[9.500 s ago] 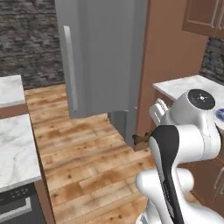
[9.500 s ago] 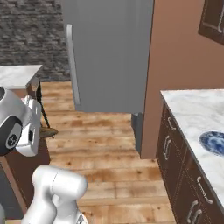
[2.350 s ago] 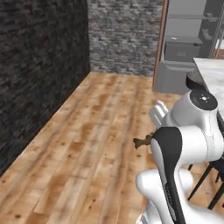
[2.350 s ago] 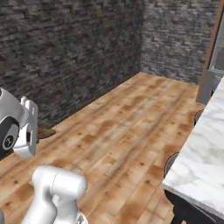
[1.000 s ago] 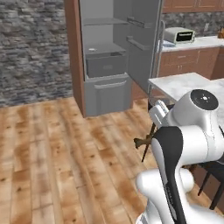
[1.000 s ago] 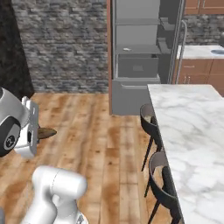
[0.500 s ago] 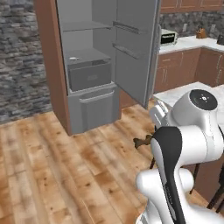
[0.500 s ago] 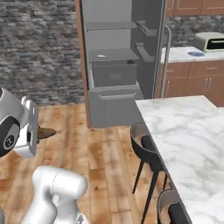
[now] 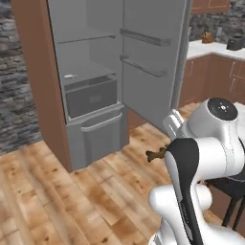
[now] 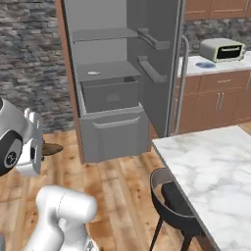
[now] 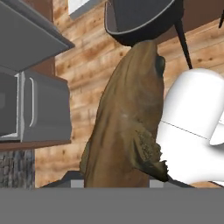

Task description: Place the fish on the counter behind the older fish on the same shelf of the fridge to maintain FIFO order. Close the fridge door when finished.

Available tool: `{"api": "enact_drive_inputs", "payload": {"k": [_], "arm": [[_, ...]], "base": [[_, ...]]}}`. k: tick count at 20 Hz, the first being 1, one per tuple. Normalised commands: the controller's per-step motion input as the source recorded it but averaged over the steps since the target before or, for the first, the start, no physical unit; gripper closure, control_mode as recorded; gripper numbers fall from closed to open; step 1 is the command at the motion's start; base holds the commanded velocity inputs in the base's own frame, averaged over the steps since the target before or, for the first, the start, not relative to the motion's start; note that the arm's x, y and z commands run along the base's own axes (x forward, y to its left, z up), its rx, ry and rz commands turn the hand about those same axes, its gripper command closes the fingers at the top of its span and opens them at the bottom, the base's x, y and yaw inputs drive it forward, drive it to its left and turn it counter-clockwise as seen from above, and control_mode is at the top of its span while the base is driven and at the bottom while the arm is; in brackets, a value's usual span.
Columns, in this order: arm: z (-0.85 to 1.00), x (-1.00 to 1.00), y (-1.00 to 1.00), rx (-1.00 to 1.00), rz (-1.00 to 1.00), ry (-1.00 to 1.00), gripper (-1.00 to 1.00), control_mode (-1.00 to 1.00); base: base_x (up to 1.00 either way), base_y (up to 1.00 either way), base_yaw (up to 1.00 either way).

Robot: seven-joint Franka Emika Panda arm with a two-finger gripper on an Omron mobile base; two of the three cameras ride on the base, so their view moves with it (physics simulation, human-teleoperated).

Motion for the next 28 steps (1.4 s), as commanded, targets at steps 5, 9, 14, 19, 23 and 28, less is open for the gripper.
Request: {"api": "enact_drive_inputs", "payload": {"k": [5, 9, 14, 19, 23, 28], "arm": [[0.00, 0.00, 0.00, 0.00, 0.00, 0.00, 1.00, 1.00], [0.00, 0.00, 0.00, 0.00, 0.00, 0.00, 1.00, 1.00], [0.00, 0.00, 0.00, 0.00, 0.00, 0.00, 1.00, 1.00], [0.00, 0.00, 0.00, 0.00, 0.00, 0.00, 1.00, 1.00], [0.00, 0.00, 0.00, 0.00, 0.00, 0.00, 1.00, 1.00], [0.00, 0.00, 0.00, 0.00, 0.00, 0.00, 1.00, 1.00]], "base": [[1.00, 0.50, -0.25], [1.00, 0.41, -0.22], [1.00, 0.31, -0.16], [1.00, 0.06, -0.06], [1.00, -0.06, 0.00], [1.00, -0.12, 0.05]]}}
